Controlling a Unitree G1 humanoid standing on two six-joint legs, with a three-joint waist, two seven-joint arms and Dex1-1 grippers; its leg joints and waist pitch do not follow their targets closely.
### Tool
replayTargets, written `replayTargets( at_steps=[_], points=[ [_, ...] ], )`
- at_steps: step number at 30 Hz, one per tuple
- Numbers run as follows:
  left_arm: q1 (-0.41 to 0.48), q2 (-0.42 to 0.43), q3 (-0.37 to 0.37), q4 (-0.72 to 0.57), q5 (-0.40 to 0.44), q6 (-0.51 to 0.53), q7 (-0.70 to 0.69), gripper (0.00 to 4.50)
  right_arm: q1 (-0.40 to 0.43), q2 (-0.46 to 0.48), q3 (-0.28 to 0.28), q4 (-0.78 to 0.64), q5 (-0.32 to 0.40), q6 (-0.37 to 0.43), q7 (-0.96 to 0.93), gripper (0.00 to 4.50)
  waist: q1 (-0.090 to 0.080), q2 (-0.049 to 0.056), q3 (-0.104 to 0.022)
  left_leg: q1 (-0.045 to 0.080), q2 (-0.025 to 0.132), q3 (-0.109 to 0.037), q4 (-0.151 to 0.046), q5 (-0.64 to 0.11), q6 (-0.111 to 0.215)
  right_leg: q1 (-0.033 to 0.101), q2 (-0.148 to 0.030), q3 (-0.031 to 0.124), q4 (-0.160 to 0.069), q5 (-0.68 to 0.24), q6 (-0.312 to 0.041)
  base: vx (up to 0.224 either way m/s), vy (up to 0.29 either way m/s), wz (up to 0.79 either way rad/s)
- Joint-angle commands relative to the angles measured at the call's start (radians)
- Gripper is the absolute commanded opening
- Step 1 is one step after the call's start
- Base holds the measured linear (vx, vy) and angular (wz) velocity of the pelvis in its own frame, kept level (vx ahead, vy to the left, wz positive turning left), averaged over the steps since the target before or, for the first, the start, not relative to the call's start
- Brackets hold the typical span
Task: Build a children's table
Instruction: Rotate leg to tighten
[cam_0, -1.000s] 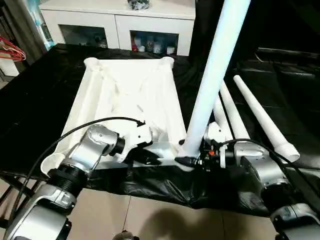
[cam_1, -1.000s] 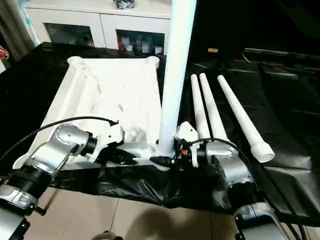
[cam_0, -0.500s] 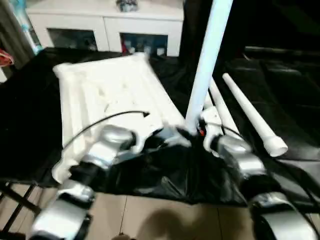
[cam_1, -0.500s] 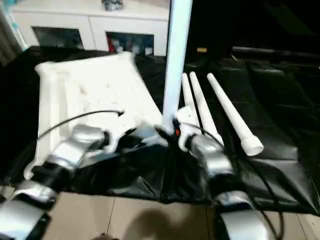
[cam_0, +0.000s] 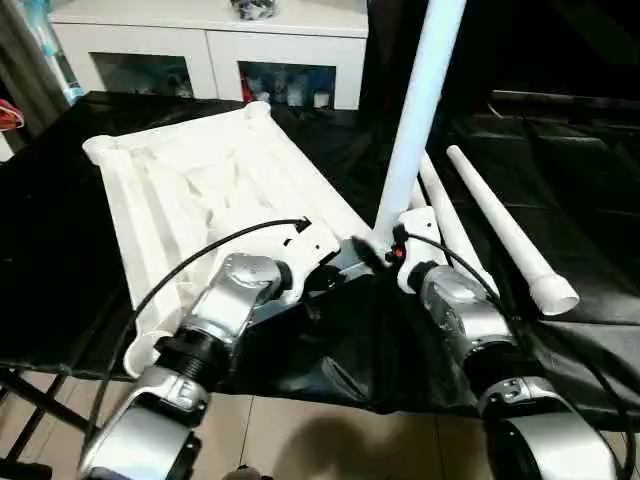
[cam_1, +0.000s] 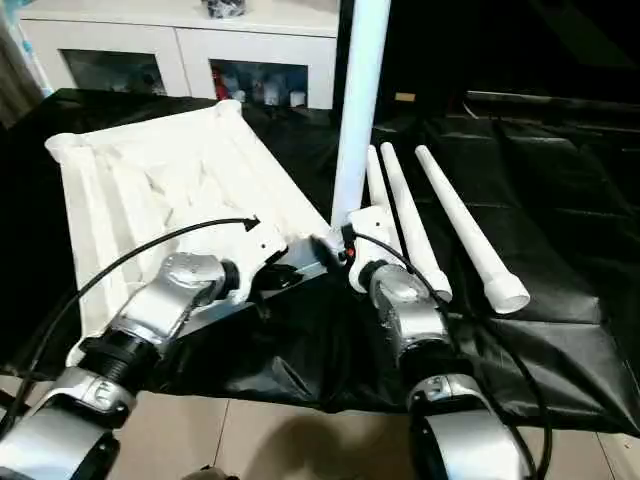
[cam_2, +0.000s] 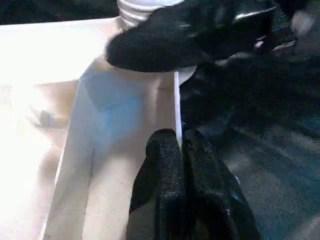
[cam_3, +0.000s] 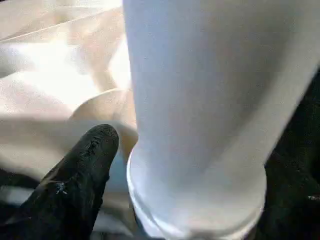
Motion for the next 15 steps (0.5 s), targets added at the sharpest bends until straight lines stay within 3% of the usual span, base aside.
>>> replayTargets(
  at_steps=[1, 3, 9, 15],
  points=[
    [-0.006, -0.007, -0.034, -0.059, -0.042, -0.052, -0.084, 0.00, 0.039, 0.017, 0.093, -0.016, 0.002, 0.024, 0.149, 3.92, 0.004, 0.001, -0.063, 0.008, 0.070, -0.037, -0.068, -0.183, 0.065, 0.055, -0.111, 0.070, -0.084, -0.231, -0.175, 0.000, 0.000, 0.00],
    [-0.001, 0.019, -0.040, -0.066, -0.056, -0.067, -0.140, 0.00, 0.062, -0.017, 0.110, -0.062, 0.016, 0.026, 0.246, 3.92, 0.008, -0.002, -0.063, 0.007, 0.071, -0.035, -0.067, -0.163, 0.080, 0.056, -0.108, 0.069, -0.079, -0.200, -0.183, 0.000, 0.000, 0.00],
    [0.002, 0.086, -0.067, -0.067, -0.069, -0.090, -0.273, 0.00, 0.109, -0.104, 0.160, -0.159, 0.046, 0.030, 0.476, 3.92, 0.020, 0.002, -0.061, 0.013, 0.077, -0.034, -0.069, -0.184, 0.075, 0.051, -0.108, 0.068, -0.083, -0.238, -0.186, 0.000, 0.000, 0.00],
    [-0.013, 0.125, -0.075, -0.036, -0.062, -0.102, -0.342, 0.00, 0.138, -0.169, 0.204, -0.234, 0.053, 0.077, 0.633, 3.43, 0.037, 0.001, -0.061, 0.013, 0.077, -0.035, -0.069, -0.183, 0.070, 0.052, -0.109, 0.068, -0.085, -0.269, -0.169, 0.000, 0.000, 0.00]
  ],
)
